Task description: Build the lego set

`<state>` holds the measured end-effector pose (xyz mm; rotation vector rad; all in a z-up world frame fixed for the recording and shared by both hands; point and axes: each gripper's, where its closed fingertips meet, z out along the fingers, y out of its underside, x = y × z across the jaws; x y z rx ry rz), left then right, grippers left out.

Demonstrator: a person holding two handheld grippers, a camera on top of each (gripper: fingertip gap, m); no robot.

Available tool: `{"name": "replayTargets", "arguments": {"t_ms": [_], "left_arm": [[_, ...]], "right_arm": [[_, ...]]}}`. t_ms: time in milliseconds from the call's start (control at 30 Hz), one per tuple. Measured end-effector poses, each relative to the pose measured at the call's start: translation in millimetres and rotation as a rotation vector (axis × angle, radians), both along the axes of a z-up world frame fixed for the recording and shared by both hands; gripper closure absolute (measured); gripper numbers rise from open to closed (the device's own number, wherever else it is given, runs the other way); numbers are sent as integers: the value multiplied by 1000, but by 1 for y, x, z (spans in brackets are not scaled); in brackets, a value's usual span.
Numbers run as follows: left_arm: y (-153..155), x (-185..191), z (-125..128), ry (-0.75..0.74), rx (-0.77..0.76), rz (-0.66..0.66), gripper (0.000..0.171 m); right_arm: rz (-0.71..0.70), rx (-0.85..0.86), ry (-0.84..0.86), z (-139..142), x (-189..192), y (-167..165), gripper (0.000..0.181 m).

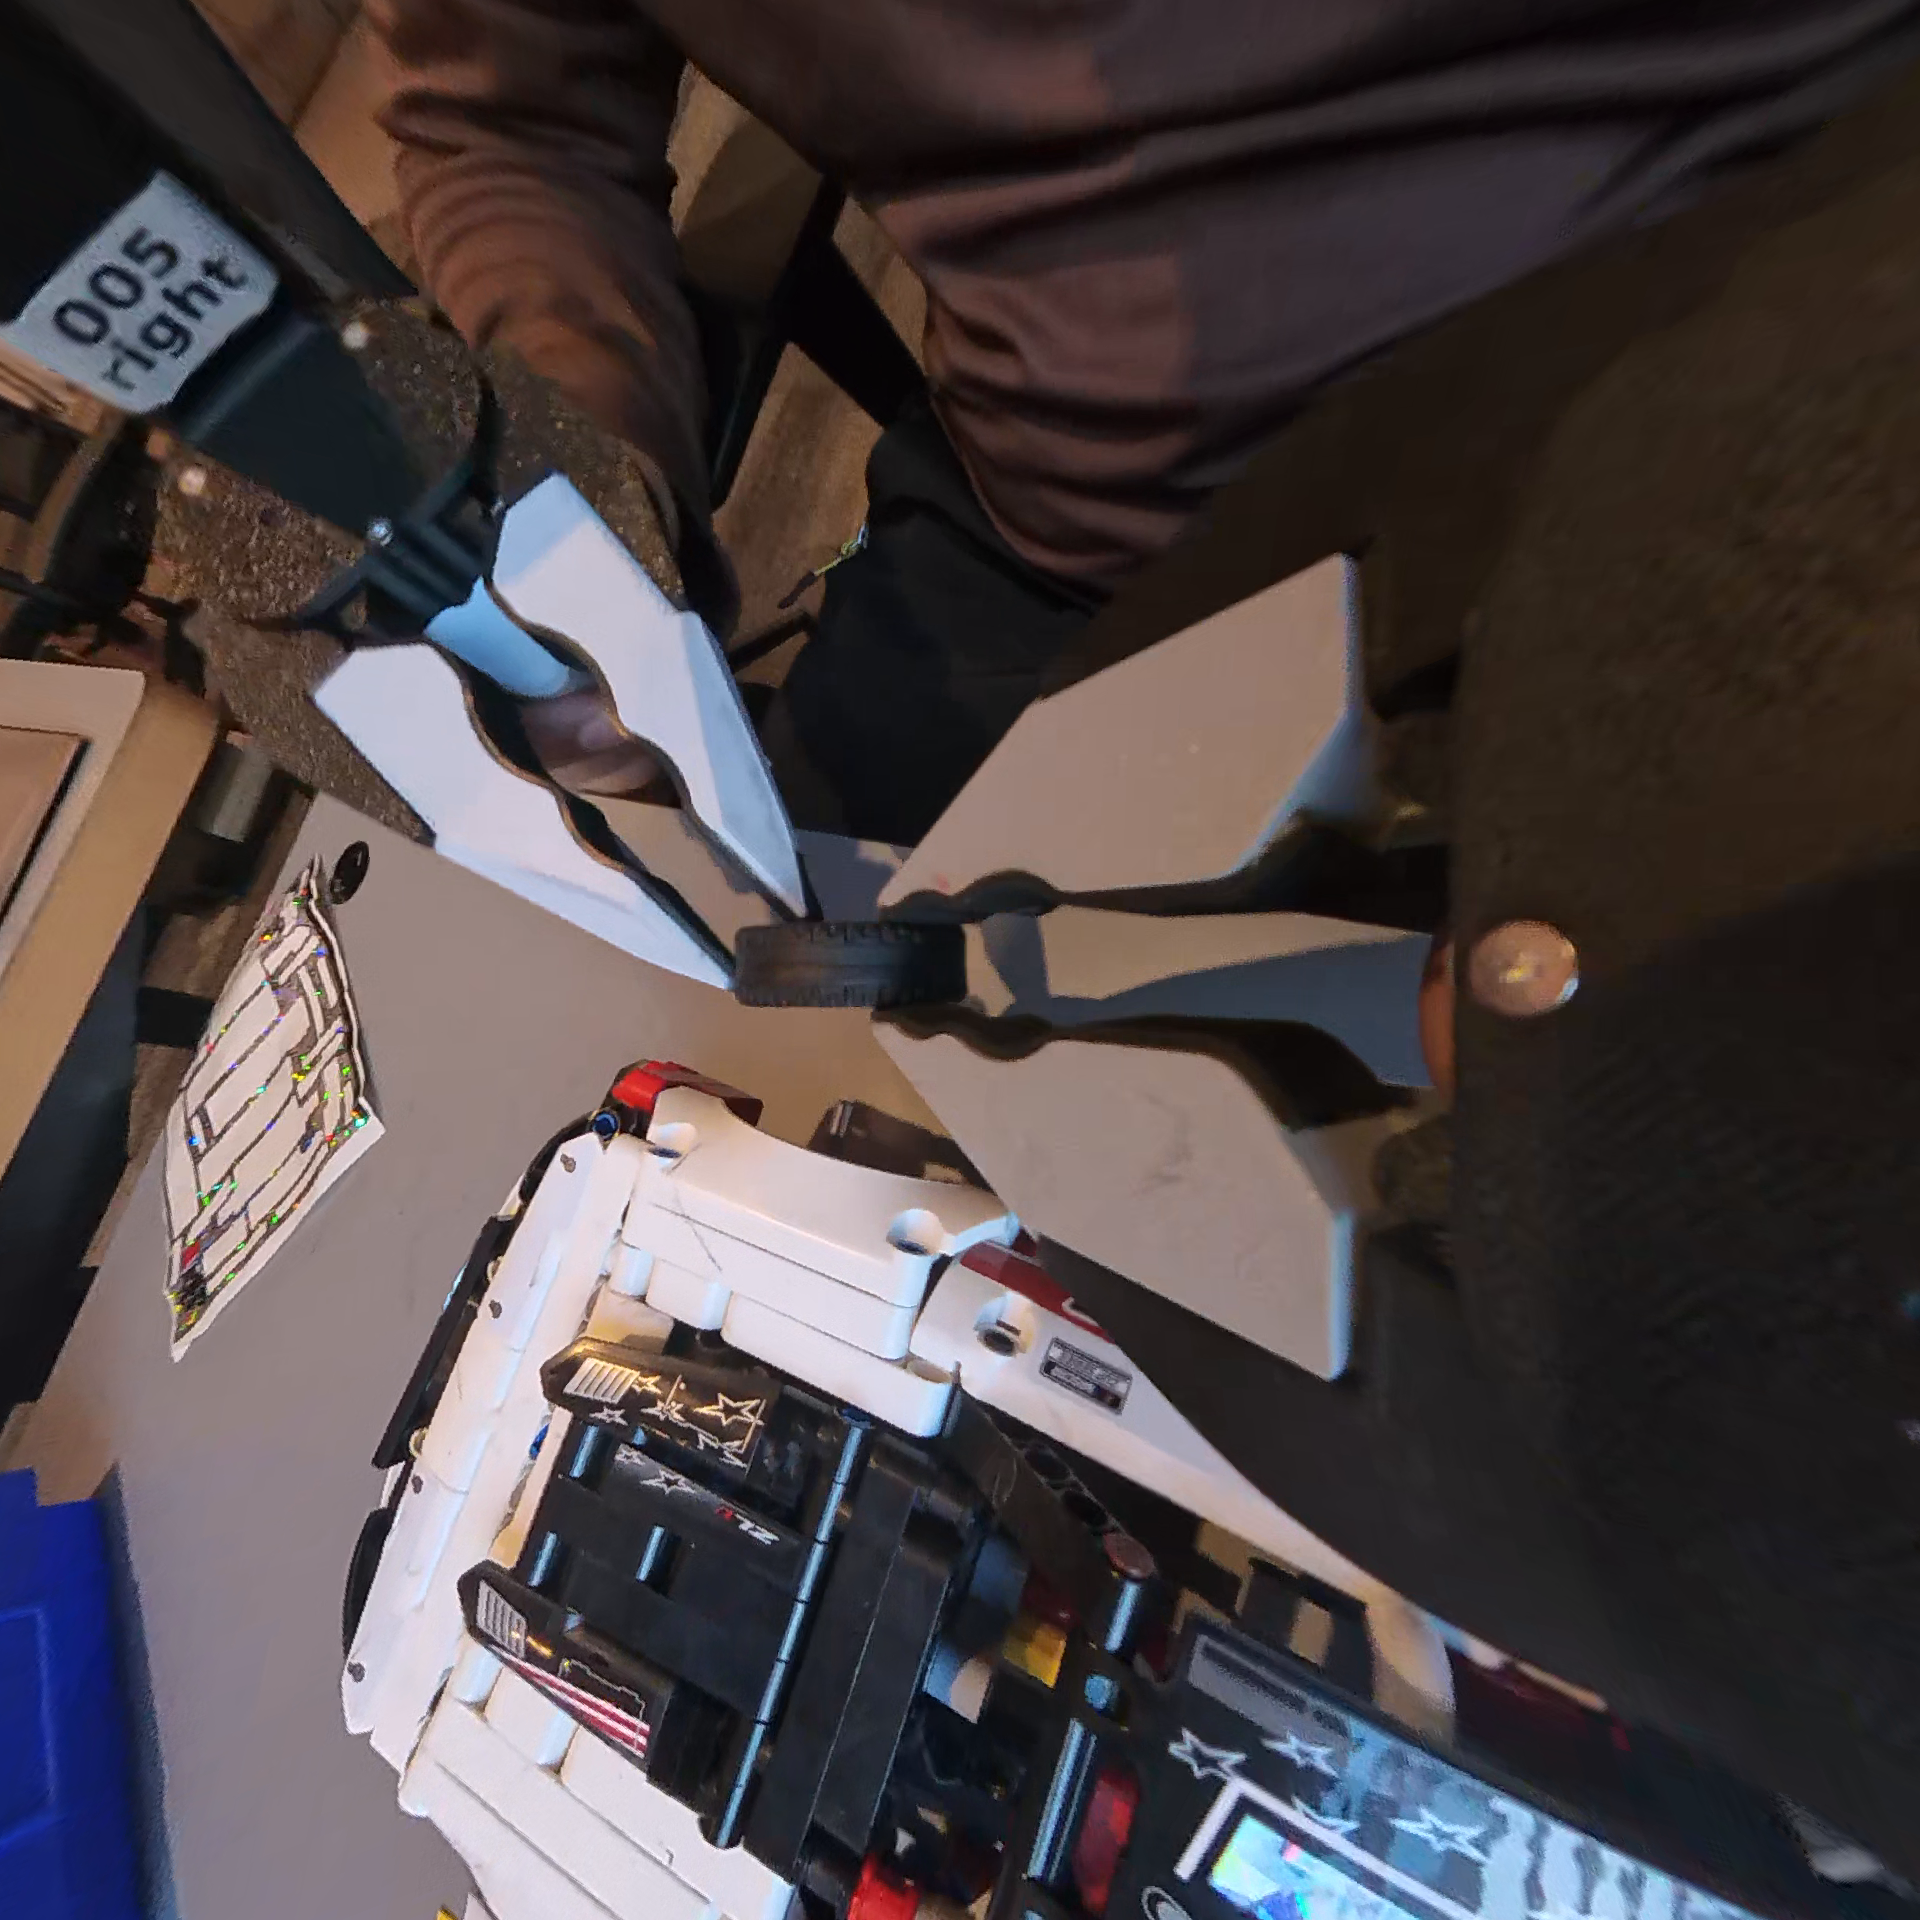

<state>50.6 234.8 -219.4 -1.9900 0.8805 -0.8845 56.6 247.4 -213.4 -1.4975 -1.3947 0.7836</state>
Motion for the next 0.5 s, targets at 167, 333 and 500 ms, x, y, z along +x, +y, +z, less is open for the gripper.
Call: {"name": "replayTargets", "arguments": {"t_ms": [167, 333, 500], "left_arm": [[-3, 3, 4, -46, -11, -3, 160], [-2, 5, -1, 11, 51, 33, 160], [-3, 8, 3, -33, 73, 73, 160]], "right_arm": [[-64, 126, -6, 6, 4, -3, 176], [-133, 86, -7, 3, 6, -1, 176], [-161, -8, 67, 8, 8, -2, 174]]}}
